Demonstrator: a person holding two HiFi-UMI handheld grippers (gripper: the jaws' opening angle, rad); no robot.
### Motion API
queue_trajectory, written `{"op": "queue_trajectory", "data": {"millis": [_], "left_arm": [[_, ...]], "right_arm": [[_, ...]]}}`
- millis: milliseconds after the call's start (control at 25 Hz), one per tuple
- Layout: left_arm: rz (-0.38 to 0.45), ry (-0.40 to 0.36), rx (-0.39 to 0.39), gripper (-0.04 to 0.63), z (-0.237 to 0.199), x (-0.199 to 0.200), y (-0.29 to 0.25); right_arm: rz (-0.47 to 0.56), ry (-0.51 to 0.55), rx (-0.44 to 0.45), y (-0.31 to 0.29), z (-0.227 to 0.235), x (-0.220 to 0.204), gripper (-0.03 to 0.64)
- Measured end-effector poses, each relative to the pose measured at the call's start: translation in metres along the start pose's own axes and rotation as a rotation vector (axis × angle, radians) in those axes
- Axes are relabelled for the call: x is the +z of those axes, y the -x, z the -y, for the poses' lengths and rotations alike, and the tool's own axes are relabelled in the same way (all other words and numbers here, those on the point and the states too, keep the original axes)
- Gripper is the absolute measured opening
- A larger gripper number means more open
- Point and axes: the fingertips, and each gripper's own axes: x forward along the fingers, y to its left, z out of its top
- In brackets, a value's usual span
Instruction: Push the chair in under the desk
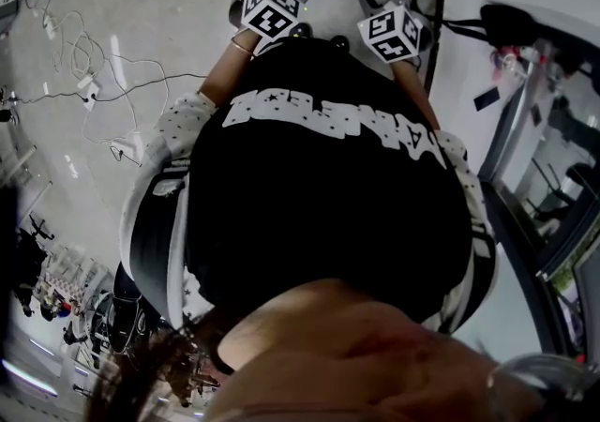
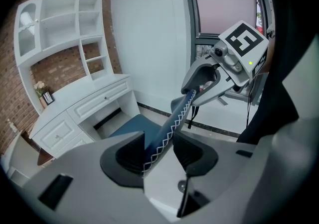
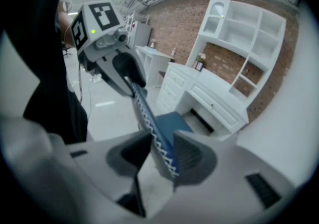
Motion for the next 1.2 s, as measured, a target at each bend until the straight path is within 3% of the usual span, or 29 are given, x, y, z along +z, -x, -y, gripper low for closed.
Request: {"op": "queue_trajectory", "data": {"millis": [1200], "left_arm": [[0.003, -0.011, -0.021, 0.209, -0.025, 0.008, -0.016]], "right_arm": [[-0.052, -0.014, -0.056, -0.024, 0.021, 0.006, 0.163]]}}
